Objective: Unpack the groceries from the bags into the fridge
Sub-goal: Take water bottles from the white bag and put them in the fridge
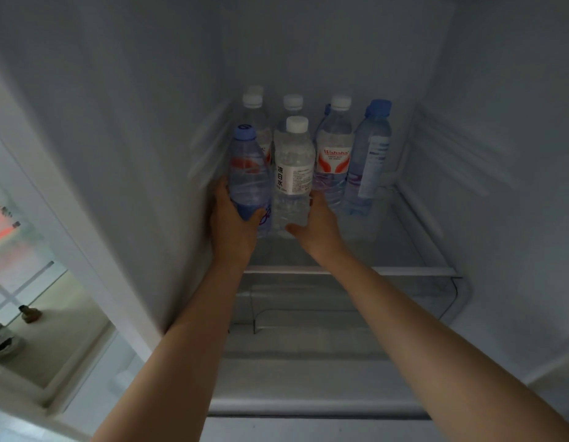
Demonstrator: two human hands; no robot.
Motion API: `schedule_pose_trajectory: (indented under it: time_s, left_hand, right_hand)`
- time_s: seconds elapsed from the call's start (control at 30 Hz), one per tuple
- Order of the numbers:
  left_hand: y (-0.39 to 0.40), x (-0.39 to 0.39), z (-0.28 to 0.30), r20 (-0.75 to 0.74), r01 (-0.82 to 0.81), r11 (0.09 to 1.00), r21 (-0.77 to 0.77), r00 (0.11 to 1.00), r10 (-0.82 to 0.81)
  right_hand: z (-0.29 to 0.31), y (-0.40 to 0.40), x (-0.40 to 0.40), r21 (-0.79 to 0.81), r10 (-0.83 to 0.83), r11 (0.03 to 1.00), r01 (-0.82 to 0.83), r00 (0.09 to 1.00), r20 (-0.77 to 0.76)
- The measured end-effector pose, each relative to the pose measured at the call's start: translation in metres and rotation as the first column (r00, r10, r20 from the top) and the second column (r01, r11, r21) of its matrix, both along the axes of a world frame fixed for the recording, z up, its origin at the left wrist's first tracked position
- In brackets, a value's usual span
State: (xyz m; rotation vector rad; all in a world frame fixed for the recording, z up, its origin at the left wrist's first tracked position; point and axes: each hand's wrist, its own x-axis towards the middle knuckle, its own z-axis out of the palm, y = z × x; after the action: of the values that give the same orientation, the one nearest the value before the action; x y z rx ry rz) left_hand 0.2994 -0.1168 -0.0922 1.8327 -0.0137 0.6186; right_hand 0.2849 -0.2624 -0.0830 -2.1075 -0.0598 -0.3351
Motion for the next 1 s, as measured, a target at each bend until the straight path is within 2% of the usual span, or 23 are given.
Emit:
schedule_pose_trajectory:
  time_s: [0.13, 0.23, 0.3, 0.37, 0.5, 0.6, 0.8, 0.9, 1.0]
  left_hand:
    - [-0.003, -0.015, -0.001, -0.025, -0.054, 0.998, 0.045, 0.998, 0.055]
    - [-0.004, -0.034, -0.004, 0.010, -0.069, 0.995, 0.074, 0.998, 0.069]
    - [-0.004, -0.054, -0.009, 0.032, -0.012, 0.993, 0.120, 0.999, 0.008]
    - [-0.008, -0.084, -0.016, -0.013, 0.024, 0.984, 0.176, 1.000, -0.022]
    - [-0.018, -0.147, -0.037, 0.039, 0.225, 0.952, 0.207, 0.970, -0.238]
    - [-0.026, -0.192, -0.058, 0.008, 0.332, 0.919, 0.213, 0.940, -0.342]
    - [-0.042, -0.286, -0.116, -0.165, 0.585, 0.760, 0.285, 0.811, -0.562]
    - [-0.050, -0.329, -0.143, -0.256, 0.666, 0.690, 0.283, 0.746, -0.615]
    - [-0.062, -0.372, -0.166, -0.377, 0.767, 0.583, 0.268, 0.641, -0.669]
  right_hand:
    - [0.005, -0.005, -0.025, -0.045, -0.041, 0.998, 0.041, 0.999, 0.005]
    - [0.004, -0.007, -0.052, 0.019, -0.083, 0.996, 0.082, 0.995, 0.057]
    - [-0.003, -0.009, -0.076, 0.065, -0.103, 0.993, 0.098, 0.991, 0.082]
    - [-0.011, -0.011, -0.106, 0.105, -0.123, 0.988, 0.112, 0.987, 0.105]
    - [-0.032, -0.015, -0.175, 0.132, -0.186, 0.977, 0.168, 0.974, 0.133]
    - [-0.053, -0.021, -0.229, 0.128, -0.262, 0.960, 0.248, 0.959, 0.107]
    - [-0.105, -0.036, -0.346, 0.054, -0.404, 0.913, 0.405, 0.914, -0.026]
    - [-0.136, -0.037, -0.404, -0.008, -0.506, 0.863, 0.506, 0.861, -0.050]
    - [-0.160, -0.036, -0.458, 0.009, -0.589, 0.802, 0.597, 0.793, -0.155]
